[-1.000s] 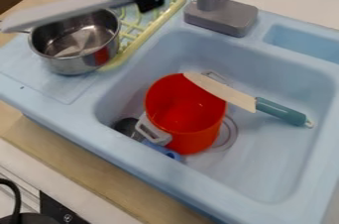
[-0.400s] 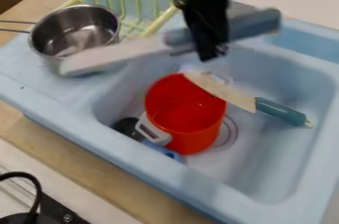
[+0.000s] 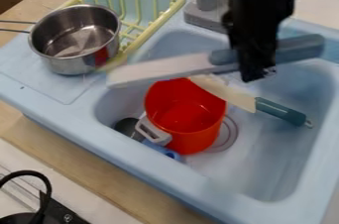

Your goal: Move the knife to the left bottom corner of the sink

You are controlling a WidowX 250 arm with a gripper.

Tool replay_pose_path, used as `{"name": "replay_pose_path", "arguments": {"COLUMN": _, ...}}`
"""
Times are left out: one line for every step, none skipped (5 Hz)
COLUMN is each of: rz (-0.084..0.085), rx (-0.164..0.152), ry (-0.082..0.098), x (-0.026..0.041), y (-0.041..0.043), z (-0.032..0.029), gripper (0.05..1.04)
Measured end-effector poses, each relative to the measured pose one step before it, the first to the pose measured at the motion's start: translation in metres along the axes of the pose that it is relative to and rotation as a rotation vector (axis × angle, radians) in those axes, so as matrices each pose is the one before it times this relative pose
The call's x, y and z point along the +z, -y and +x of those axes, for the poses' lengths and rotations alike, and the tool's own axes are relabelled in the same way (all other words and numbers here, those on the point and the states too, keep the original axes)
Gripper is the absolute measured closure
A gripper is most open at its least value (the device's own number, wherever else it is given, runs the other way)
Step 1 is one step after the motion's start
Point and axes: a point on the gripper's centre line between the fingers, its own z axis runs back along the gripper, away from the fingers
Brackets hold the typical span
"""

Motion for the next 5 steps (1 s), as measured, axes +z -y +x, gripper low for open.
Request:
{"name": "replay_pose_path", "arguments": {"rz": -0.0090, "rx": -0.0263, "ry": -0.0039, "x": -0.00251, "y": 0.01080, "z": 0.00545, "gripper": 0.700}}
{"name": "replay_pose_path", "arguments": {"rz": -0.0090, "rx": -0.0537, "ry": -0.0147, "x": -0.00680, "y": 0.00763, "z": -0.00095, "gripper": 0.700}}
{"name": "replay_pose_path", "arguments": {"rz": 0.0096, "rx": -0.0801, "ry": -0.0309, "x": -0.01163, "y": 0.00103, "z": 0.00223, "gripper": 0.700}}
{"name": "replay_pose_path", "arguments": {"rz": -0.0078, "rx": -0.0722, "ry": 0.0187, "x": -0.00665, "y": 0.00152, "z": -0.00199, "gripper": 0.700}}
{"name": "replay_pose_path", "arguments": {"rz": 0.0092, "rx": -0.0769, "ry": -0.0006, "x": -0.00204, "y": -0.00001, "z": -0.00012, "gripper": 0.700}}
